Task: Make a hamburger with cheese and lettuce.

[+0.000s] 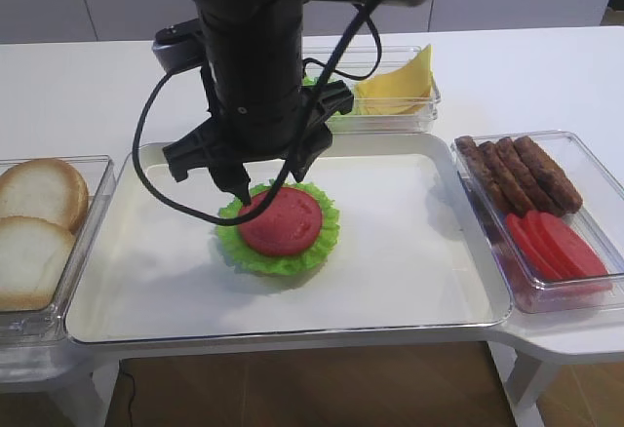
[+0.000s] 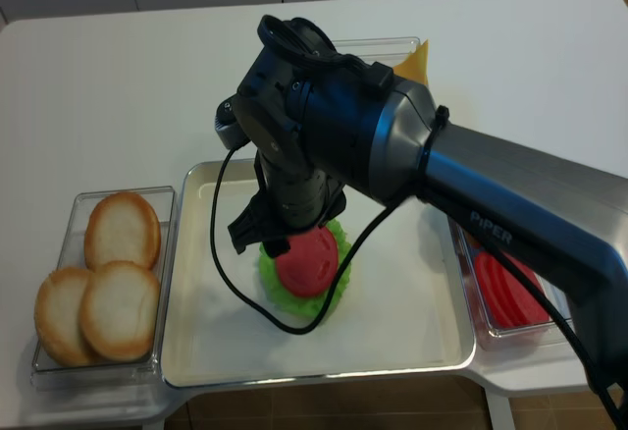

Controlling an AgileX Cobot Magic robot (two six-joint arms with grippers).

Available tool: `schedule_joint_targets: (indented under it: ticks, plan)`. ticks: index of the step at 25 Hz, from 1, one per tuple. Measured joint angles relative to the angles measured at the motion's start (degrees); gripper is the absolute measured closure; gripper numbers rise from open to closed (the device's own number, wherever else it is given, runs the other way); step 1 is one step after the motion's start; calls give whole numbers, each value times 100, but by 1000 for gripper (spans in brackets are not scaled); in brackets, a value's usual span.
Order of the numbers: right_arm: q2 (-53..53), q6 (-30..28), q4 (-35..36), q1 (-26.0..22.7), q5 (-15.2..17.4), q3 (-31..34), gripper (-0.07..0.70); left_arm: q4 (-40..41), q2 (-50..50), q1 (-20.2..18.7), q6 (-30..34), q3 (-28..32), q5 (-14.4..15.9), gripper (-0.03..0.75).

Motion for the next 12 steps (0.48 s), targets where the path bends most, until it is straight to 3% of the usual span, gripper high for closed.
schedule_joint_targets:
  ticks: [8, 12]
  plan:
    - [0, -439, 242, -53, 90, 0, 155, 0, 0, 0, 0, 0, 0, 356]
    - [-185, -848, 534, -476, 202, 0, 156, 0, 0, 0, 0, 0, 0, 356]
